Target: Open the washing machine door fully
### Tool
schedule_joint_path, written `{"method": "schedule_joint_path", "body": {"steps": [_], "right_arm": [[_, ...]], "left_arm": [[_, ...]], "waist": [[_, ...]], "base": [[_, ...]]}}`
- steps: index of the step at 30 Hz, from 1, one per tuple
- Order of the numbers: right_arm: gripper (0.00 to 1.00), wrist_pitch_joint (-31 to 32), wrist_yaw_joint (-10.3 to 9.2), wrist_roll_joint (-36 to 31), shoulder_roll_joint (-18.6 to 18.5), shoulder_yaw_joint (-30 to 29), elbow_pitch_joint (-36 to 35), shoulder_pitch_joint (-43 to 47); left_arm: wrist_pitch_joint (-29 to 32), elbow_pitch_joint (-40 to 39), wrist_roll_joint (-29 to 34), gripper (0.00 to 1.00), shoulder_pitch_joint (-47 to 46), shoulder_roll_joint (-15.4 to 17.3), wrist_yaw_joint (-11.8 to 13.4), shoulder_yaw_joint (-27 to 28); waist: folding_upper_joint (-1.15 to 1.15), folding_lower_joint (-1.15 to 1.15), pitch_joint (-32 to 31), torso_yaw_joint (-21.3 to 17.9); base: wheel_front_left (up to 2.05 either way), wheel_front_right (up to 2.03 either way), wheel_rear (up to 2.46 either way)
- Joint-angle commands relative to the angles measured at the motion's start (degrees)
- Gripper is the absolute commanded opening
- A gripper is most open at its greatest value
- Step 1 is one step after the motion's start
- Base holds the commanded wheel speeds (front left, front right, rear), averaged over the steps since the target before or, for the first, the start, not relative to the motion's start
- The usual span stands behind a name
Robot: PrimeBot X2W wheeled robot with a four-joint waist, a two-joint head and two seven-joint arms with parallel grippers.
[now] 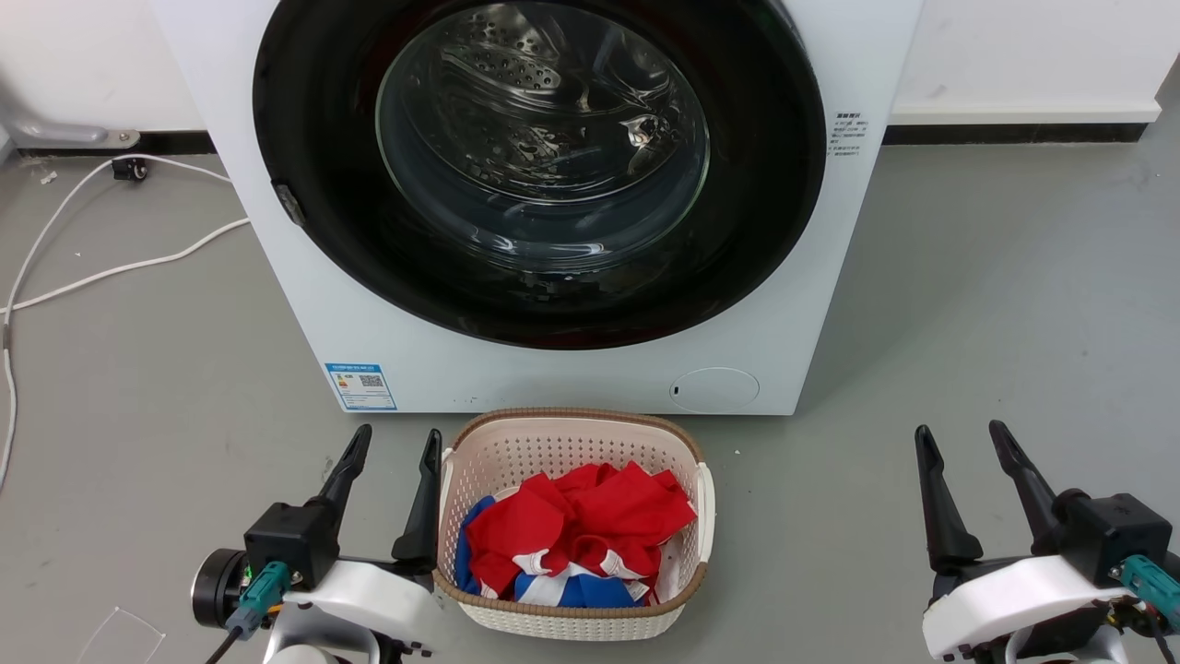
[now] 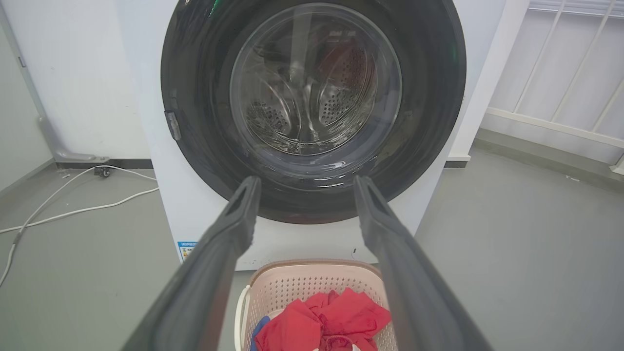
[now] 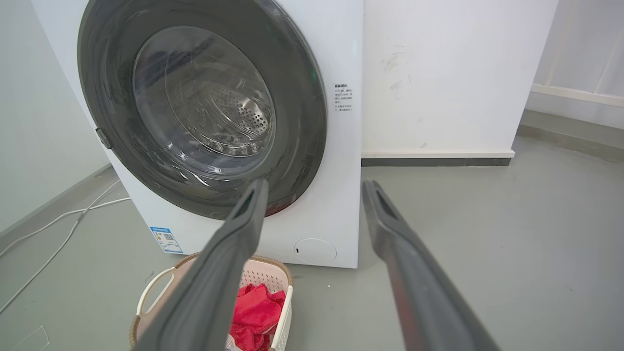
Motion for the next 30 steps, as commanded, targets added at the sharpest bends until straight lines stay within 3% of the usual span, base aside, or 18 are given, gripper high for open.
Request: {"method": "schedule_joint_path", "body": {"steps": [1,18,30], "right_arm": [[1.00,-0.40,0.12,-1.44,0.14,0.03,-0.69,0.37],[1.00,-1.89,0.07,-5.77,0.20,0.01,-0.02,0.34],[1.00,-2.54,0.07,-3.84,0.21,-0.17,1.12,0.27]], "left_arm": [[-0.43,-0.05,1.15,1.00,0.00,0.15,0.07,-0.03],[-2.23,1.01,5.49,1.00,0.25,-0.90,-0.31,1.30],[-2.50,1.93,4.55,1.00,0.16,-1.51,-0.91,2.46]], "waist": [[0.00,0.00,0.01,0.03],[0.00,0.00,0.12,-0.26],[0.00,0.00,0.23,-0.45]], "base": [[0.00,0.00,0.00],[0.00,0.00,0.00],[0.00,0.00,0.00]]}}
